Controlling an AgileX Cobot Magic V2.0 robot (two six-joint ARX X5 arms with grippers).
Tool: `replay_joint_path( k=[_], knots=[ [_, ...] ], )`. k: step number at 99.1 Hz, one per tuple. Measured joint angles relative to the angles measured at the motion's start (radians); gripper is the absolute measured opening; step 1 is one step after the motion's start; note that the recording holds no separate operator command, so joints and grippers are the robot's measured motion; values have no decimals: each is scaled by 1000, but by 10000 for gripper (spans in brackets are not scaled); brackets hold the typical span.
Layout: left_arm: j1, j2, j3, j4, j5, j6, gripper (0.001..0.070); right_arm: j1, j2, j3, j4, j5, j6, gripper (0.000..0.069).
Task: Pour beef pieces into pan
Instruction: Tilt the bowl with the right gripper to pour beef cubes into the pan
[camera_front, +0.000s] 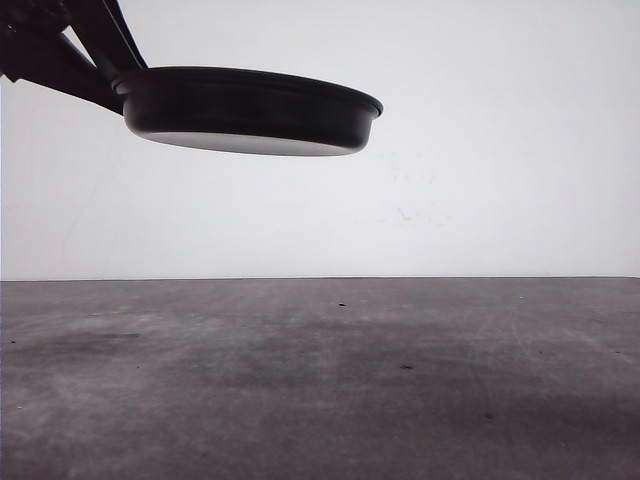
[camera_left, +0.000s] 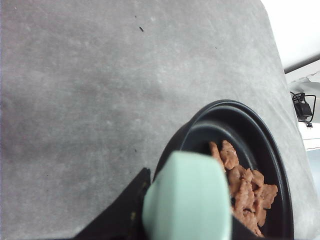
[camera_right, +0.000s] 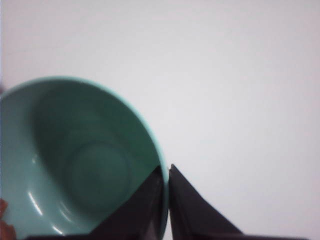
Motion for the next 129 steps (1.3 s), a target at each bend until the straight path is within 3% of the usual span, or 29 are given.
replay_joint_path(
  k=[11,20,24,31,41,55,66,76,95,129],
  knots=[
    [0,0,0,0,0,12,48,-25,-61,1,-229,-92,284,10],
    [1,0,0,0,0,15,48,-61,-86,5,-299,-112,498,10],
    [1,0,0,0,0,15,48,-77,-89,5,-301,-122,555,10],
    [1,0,0,3,0,15,48,-91,-90,5,-288,-109,567,10],
    [1,1,0,11,0,15,48,-80,-81,5,-175,-104,428,10],
    [1,1,0,20,0,15,48,-50,-57,6,41,-134,61,10],
    [2,1,0,20,3,15,48,-26,-57,9,58,-160,-196,10],
    [2,1,0,20,4,15,48,-21,-56,9,53,-187,-353,10],
    [2,1,0,6,7,15,48,-21,-55,9,100,-215,-459,10],
    [2,1,6,-4,7,15,48,-1,-48,12,137,-310,-452,10]
  ],
)
